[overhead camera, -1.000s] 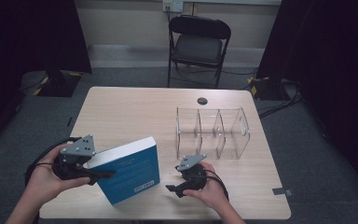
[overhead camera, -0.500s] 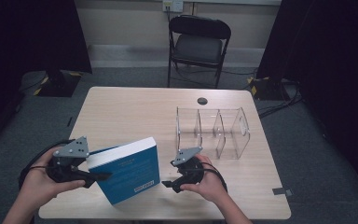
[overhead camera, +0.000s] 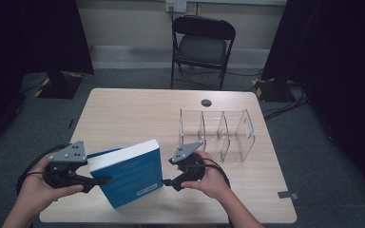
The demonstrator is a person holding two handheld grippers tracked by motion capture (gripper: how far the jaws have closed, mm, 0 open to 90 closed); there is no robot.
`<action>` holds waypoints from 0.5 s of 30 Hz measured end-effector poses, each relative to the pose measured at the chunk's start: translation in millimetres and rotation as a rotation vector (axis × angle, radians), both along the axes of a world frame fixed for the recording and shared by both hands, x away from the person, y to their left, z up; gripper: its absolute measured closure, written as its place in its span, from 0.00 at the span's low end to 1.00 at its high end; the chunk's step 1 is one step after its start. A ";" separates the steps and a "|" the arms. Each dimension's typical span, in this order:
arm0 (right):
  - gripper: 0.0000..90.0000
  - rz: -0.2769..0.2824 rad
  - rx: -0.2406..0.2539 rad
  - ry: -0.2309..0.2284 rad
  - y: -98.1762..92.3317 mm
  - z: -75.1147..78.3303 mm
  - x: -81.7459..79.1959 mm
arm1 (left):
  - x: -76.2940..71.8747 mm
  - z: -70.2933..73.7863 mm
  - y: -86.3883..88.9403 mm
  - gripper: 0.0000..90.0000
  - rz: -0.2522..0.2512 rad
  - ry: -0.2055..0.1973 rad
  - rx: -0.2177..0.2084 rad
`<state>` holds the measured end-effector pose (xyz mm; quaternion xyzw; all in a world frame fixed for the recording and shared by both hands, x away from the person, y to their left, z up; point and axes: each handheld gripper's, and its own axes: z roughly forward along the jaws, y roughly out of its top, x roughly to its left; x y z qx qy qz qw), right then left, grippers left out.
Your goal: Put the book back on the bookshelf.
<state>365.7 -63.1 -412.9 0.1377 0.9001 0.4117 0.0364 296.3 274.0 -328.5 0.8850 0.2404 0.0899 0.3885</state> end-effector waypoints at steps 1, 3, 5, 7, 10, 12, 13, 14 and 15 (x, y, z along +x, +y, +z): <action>0.26 0.012 -0.001 -0.002 1.0 1.4 0.5 | -0.4 -1.3 -0.4 0.48 0.000 0.002 -0.007; 0.26 0.019 -0.009 -0.002 3.1 4.4 0.9 | -0.7 -2.7 -0.7 0.48 0.004 0.002 -0.012; 0.27 0.036 -0.002 0.006 4.6 7.0 2.2 | -1.3 -3.7 -1.2 0.48 0.005 -0.001 -0.010; 0.27 0.039 -0.003 0.000 6.0 9.9 2.9 | -1.7 -4.4 -1.0 0.48 0.004 -0.004 -0.008; 0.28 0.054 -0.003 0.004 8.2 13.5 3.7 | -1.7 -7.1 0.1 0.48 0.005 0.000 -0.028; 0.28 0.060 -0.005 0.008 9.6 16.5 4.7 | -1.3 -8.7 1.2 0.48 0.008 0.004 -0.032; 0.28 0.065 -0.007 0.009 10.1 17.6 5.0 | -1.3 -9.6 1.3 0.48 0.007 0.008 -0.032; 0.28 0.071 -0.009 0.006 10.7 19.2 5.7 | -1.1 -10.5 1.3 0.48 0.008 0.009 -0.028; 0.28 0.076 -0.014 0.013 11.7 21.4 6.2 | -1.0 -11.9 0.7 0.47 0.007 0.008 -0.039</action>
